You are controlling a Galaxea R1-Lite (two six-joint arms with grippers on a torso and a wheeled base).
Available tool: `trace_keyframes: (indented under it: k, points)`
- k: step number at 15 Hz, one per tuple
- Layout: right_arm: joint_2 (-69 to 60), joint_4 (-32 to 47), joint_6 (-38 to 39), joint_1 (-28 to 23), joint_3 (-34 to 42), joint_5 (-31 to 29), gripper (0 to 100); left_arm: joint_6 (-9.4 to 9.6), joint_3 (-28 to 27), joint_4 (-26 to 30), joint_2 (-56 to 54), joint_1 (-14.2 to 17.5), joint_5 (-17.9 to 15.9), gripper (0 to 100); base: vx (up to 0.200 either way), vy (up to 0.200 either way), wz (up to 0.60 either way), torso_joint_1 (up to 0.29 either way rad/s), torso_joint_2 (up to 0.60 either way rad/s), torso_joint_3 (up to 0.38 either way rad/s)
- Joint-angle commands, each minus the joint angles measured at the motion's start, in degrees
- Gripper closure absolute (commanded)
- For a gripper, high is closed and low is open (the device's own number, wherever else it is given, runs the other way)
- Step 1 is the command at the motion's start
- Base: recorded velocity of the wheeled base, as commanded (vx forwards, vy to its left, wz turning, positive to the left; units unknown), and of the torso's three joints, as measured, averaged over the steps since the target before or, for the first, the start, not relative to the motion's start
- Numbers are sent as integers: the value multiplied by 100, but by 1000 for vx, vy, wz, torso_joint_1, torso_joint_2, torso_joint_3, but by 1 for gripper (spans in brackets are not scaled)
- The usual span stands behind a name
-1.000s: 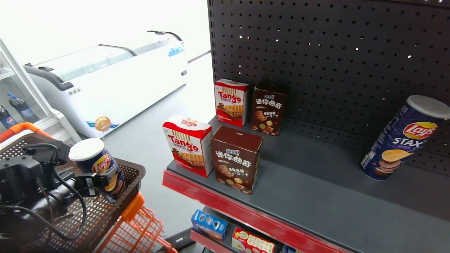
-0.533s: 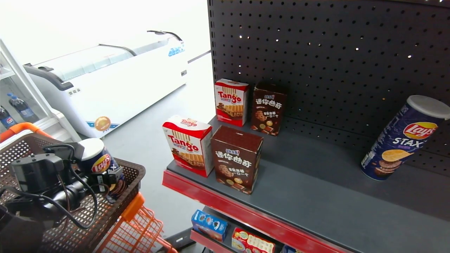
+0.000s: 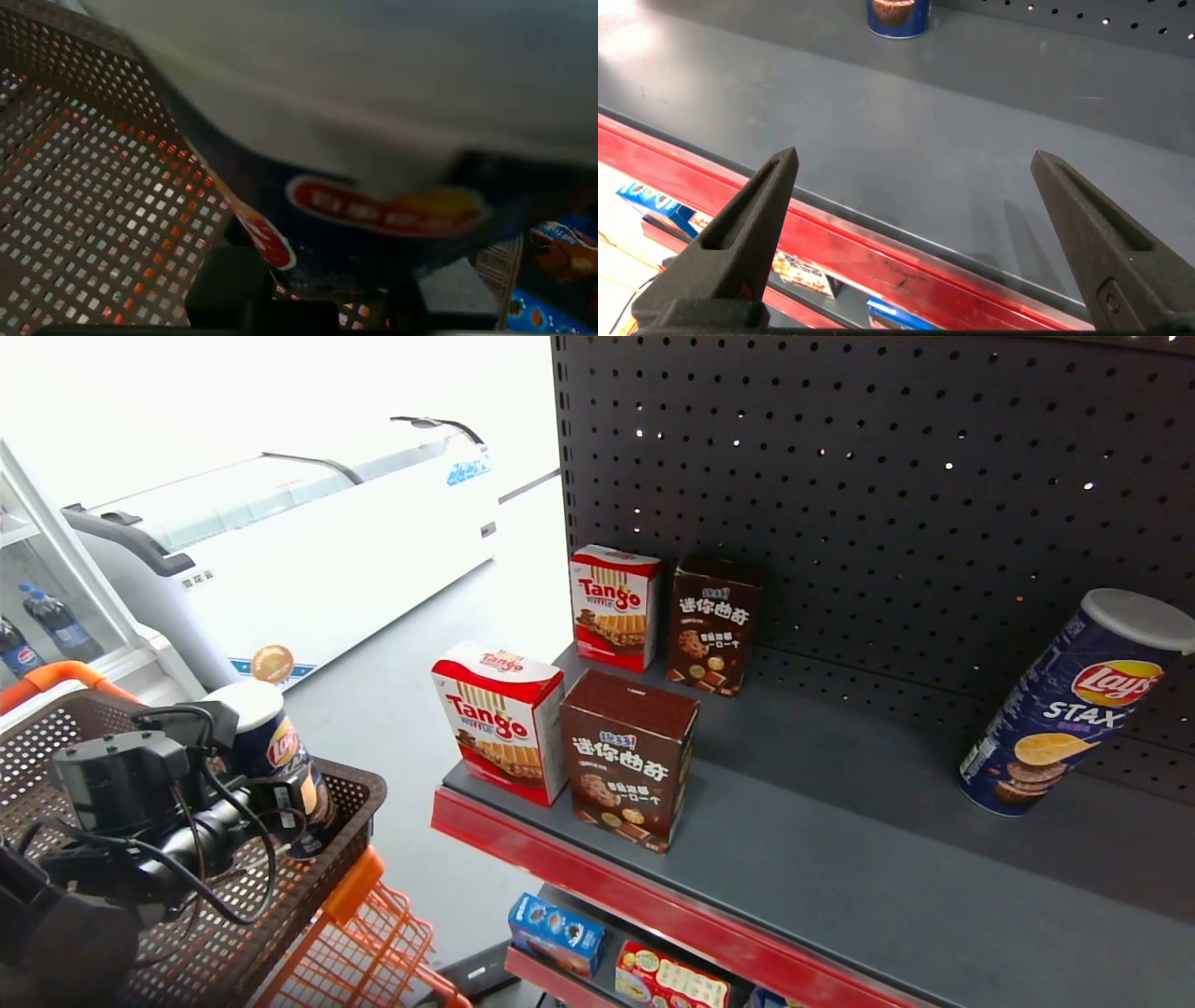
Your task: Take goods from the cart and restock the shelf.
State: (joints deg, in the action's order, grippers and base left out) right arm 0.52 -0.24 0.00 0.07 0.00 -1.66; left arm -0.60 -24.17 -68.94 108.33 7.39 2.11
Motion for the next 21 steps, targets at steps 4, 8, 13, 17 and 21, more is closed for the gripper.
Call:
trace_keyframes:
  k: [4, 8, 13, 17, 21]
  points:
    - [9, -2, 0, 1, 0, -1, 0, 236, -360, 1330, -1780, -71, -615, 100, 0, 0, 0, 0, 0, 0]
    - [9, -2, 0, 1, 0, -1, 0, 262, -703, 1937, -2571, -80, -1318, 100, 0, 0, 0, 0, 0, 0]
    - [9, -2, 0, 1, 0, -1, 0, 253, -553, 1989, -2993, -791, -1529, 100, 0, 0, 0, 0, 0, 0]
    - [9, -2, 0, 1, 0, -1, 0, 174, -395, 2156, -3582, -1266, -1986, 100, 0, 0, 0, 0, 0, 0]
    - [9, -2, 0, 1, 0, -1, 0, 200, -386, 2411, -3784, -1451, -2030, 100, 0, 0, 0, 0, 0, 0]
